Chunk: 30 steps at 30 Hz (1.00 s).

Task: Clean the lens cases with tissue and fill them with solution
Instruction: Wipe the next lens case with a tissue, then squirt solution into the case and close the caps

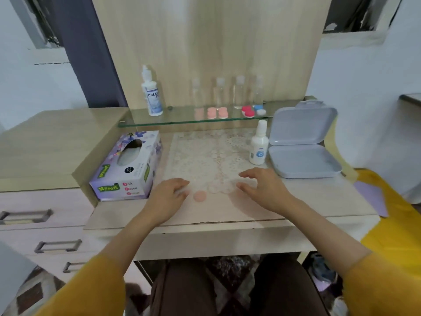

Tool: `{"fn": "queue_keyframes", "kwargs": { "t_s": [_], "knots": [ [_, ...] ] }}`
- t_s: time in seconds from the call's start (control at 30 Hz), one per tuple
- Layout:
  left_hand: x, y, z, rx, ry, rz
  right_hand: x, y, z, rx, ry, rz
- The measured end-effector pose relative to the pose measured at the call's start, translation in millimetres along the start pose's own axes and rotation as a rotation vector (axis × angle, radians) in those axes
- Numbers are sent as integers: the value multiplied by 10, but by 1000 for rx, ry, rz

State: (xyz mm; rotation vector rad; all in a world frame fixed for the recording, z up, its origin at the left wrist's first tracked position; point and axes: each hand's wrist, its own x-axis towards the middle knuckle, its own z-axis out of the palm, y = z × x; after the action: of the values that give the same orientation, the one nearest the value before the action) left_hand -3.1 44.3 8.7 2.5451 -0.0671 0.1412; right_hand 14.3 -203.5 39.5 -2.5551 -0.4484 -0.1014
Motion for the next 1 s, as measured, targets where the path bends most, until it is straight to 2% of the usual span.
{"fn": "queue_keyframes", "kwargs": {
  "t_s": [0.17, 0.27, 0.47, 0.8, 1.0],
  "knots": [
    [209, -90, 132, 130, 7, 10, 136, 216, -111, 19, 171, 124],
    [262, -109, 192, 122, 41, 21, 273, 329, -192, 46, 242, 198],
    [266, -161, 232, 112, 71, 42, 554, 456, -280, 93, 254, 334],
    [240, -147, 220, 80, 80, 54, 871, 468, -165, 172, 325, 373],
    [240, -131, 215, 80, 77, 48, 744, 417, -161, 214, 328, 274]
  ]
}}
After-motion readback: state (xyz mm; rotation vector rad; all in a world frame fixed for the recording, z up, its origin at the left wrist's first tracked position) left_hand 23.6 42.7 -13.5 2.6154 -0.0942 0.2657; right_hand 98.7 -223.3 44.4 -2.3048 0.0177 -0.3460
